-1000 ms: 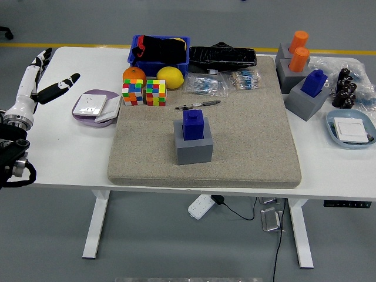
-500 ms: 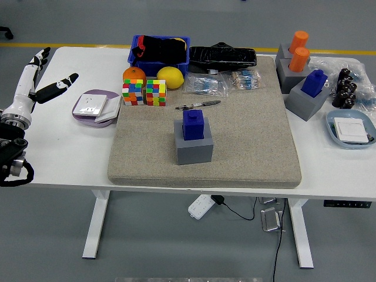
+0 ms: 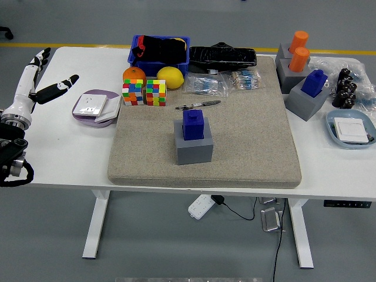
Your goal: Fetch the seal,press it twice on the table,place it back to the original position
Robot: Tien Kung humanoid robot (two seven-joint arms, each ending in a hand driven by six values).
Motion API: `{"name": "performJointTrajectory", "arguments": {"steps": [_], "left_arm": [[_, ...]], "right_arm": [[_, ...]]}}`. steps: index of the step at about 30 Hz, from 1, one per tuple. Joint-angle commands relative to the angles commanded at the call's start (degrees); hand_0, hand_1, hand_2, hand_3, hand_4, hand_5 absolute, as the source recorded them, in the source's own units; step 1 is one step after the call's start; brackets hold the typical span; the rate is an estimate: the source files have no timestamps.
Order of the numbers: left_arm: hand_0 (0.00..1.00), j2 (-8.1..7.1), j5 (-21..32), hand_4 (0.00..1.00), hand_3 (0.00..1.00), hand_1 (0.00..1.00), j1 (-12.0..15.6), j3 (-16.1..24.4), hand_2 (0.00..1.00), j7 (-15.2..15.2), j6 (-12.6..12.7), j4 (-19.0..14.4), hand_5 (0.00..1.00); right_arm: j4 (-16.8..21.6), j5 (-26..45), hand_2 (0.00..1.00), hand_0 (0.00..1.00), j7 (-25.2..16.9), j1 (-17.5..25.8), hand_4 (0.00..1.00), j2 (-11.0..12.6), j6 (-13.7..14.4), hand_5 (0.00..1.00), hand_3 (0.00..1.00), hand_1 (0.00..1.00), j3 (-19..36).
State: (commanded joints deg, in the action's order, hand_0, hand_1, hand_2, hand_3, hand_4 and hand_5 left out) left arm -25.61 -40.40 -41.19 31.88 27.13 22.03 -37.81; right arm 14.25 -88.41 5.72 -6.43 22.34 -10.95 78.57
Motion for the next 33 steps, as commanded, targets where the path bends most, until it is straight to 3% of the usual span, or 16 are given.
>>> {"name": "performJointTrajectory", "arguments": {"steps": [33], "left_arm": [[0.998, 0.65, -0.07, 0.873, 0.978, 0.998, -0.48, 0.37, 0.992, -0.12, 0.19, 0.01, 0.357]], "right_arm": [[-0.13, -0.09, 0.705, 0.802, 0.01, -0.10, 0.769, -0.03, -0.01, 0.560, 0.665, 0.711, 0.52]]}}
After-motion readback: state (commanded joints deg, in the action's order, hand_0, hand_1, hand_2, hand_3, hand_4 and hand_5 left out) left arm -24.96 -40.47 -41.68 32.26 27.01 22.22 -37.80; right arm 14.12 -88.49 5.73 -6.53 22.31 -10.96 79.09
